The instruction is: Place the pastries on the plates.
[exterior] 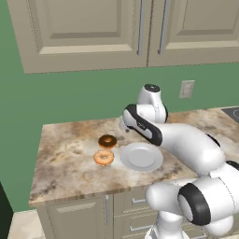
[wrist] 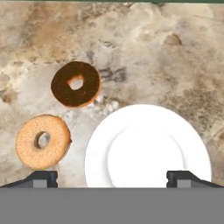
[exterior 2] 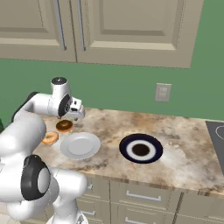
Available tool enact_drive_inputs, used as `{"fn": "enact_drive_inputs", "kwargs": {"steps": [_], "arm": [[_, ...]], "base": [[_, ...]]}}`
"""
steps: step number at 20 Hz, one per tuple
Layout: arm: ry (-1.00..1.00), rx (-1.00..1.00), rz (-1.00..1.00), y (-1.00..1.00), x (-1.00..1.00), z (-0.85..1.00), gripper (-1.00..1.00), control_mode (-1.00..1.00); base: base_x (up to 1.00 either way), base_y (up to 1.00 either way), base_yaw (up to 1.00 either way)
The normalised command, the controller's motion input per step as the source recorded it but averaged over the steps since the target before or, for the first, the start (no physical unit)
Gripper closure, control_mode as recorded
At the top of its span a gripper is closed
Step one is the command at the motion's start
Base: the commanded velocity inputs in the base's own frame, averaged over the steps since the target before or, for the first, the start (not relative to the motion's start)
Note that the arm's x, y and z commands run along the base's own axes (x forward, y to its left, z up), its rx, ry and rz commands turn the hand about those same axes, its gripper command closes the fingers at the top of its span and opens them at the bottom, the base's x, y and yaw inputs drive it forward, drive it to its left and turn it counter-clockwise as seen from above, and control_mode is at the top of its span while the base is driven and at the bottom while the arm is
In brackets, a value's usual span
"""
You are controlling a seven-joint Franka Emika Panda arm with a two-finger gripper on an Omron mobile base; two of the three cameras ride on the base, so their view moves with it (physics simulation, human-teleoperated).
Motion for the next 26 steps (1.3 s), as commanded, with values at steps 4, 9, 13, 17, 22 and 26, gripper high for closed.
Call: {"fn": "enact_drive_inputs", "kwargs": {"steps": [4, 9, 13, 17, 22, 26], "arm": [[0.15, 0.0, 0.0, 0.0, 0.13, -0.13, -1.0, -1.0], [0.2, 0.0, 0.0, 0.07, -0.13, -0.38, -1.0, -1.0], [0.12, 0.0, 0.0, 0.12, -0.12, -0.39, -1.0, -1.0], [0.05, 0.0, 0.0, 0.1, 0.0, -0.7, -1.0, -1.0], [-0.05, 0.0, 0.0, 0.19, -0.07, -0.51, -1.0, -1.0], [-0.1, -0.03, 0.03, 0.4, -0.14, -0.18, -1.0, -1.0]], "base": [[0.0, 0.0, 0.0], [0.0, 0.0, 0.0], [0.0, 0.0, 0.0], [0.0, 0.0, 0.0], [0.0, 0.0, 0.0], [0.0, 0.0, 0.0]]}}
